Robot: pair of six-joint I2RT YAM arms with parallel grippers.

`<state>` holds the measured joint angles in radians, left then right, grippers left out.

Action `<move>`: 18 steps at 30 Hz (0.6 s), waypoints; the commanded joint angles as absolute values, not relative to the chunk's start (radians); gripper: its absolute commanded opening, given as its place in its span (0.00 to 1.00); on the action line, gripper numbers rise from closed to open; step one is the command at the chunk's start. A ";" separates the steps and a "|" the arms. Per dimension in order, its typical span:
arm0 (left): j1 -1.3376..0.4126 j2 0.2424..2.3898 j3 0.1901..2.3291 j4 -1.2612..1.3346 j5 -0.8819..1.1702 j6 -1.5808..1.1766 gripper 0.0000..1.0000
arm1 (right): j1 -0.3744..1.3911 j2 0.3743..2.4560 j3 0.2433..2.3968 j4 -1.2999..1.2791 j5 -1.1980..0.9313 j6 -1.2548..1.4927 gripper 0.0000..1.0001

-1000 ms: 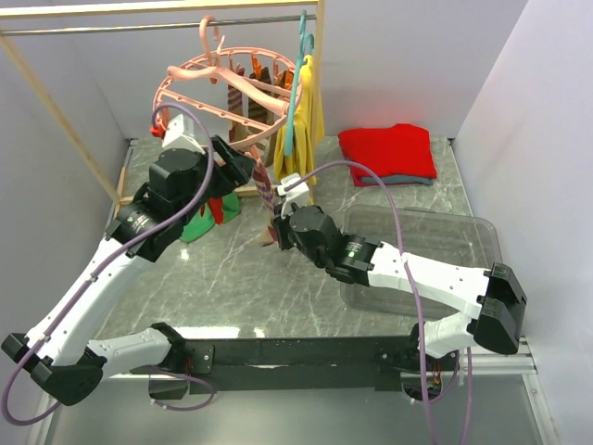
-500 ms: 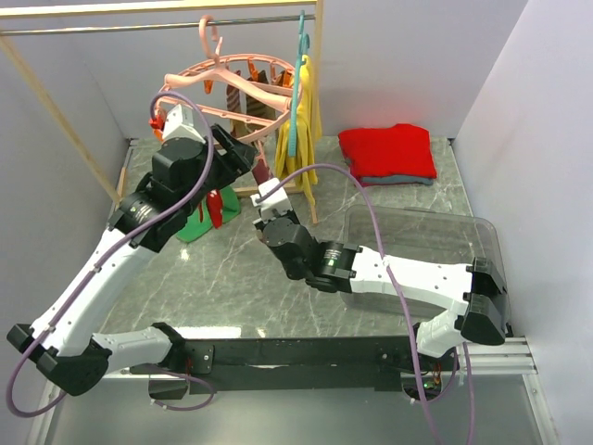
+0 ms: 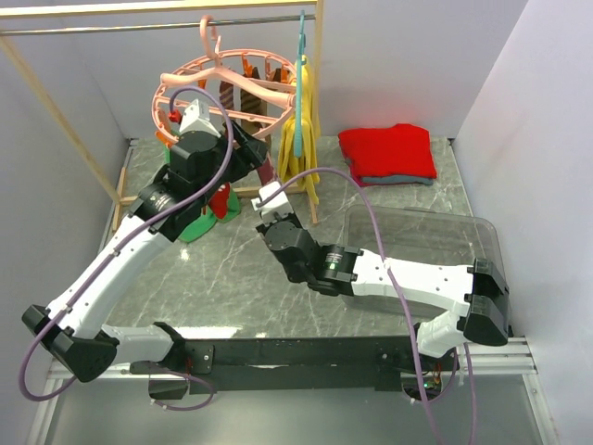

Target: Remove the socks clipped to the hanger

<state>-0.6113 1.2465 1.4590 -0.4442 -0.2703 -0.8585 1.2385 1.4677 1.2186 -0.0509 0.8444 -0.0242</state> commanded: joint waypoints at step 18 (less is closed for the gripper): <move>-0.621 1.324 1.486 -0.290 -0.276 -0.782 0.51 | 1.261 1.396 1.203 -0.005 0.827 -0.008 0.00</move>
